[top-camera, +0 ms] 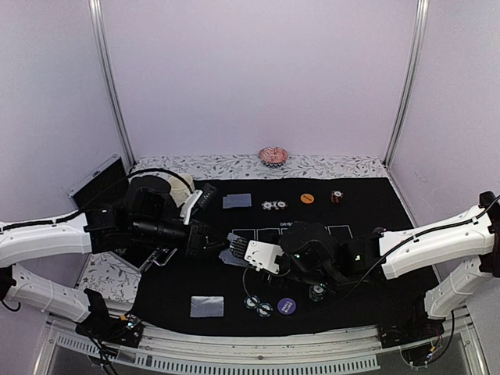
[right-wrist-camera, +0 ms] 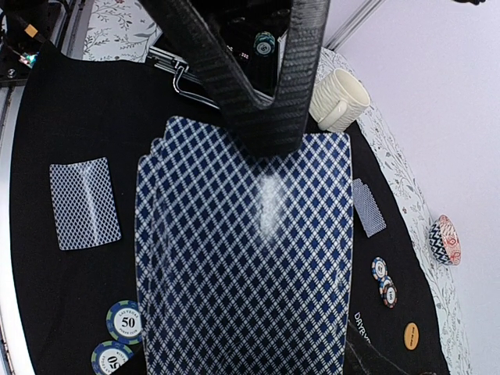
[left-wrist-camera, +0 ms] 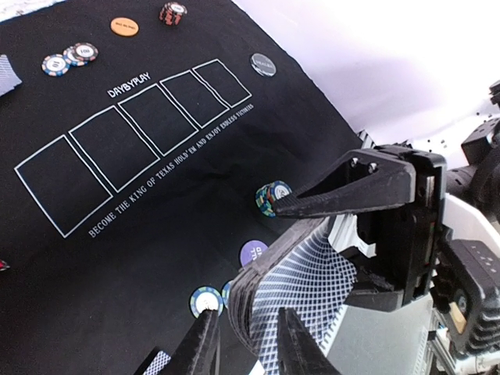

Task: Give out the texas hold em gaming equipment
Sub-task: Pick up the poker card from the face-down deck piles.

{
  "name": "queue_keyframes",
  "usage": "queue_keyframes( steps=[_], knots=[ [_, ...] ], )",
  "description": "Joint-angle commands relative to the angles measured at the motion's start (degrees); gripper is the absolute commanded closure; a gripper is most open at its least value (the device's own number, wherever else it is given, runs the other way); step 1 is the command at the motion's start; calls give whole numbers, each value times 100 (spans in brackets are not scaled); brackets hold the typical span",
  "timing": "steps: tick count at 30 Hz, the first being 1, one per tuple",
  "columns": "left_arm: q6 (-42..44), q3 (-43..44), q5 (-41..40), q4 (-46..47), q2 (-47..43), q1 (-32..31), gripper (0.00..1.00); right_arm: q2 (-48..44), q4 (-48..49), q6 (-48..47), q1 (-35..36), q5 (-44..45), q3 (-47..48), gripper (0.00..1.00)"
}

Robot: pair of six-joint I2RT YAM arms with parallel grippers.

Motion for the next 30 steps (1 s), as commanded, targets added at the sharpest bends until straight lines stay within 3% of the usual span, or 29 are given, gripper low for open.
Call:
queue_keyframes(
  steps=[1, 6, 14, 19, 30],
  knots=[
    [11, -53, 274, 148, 128, 62, 76, -187, 141, 94, 42, 95, -5, 45],
    [24, 4, 377, 163, 207, 65, 85, -186, 119, 84, 36, 121, -5, 45],
    [68, 52, 333, 101, 170, 69, 87, -188, 96, 84, 37, 154, -26, 45],
    [77, 71, 360, 66, 153, 70, 100, -203, 94, 75, 42, 188, -40, 45],
    [113, 72, 334, -61, -103, 74, 100, -265, 89, 96, 29, 307, -181, 45]
  ],
)
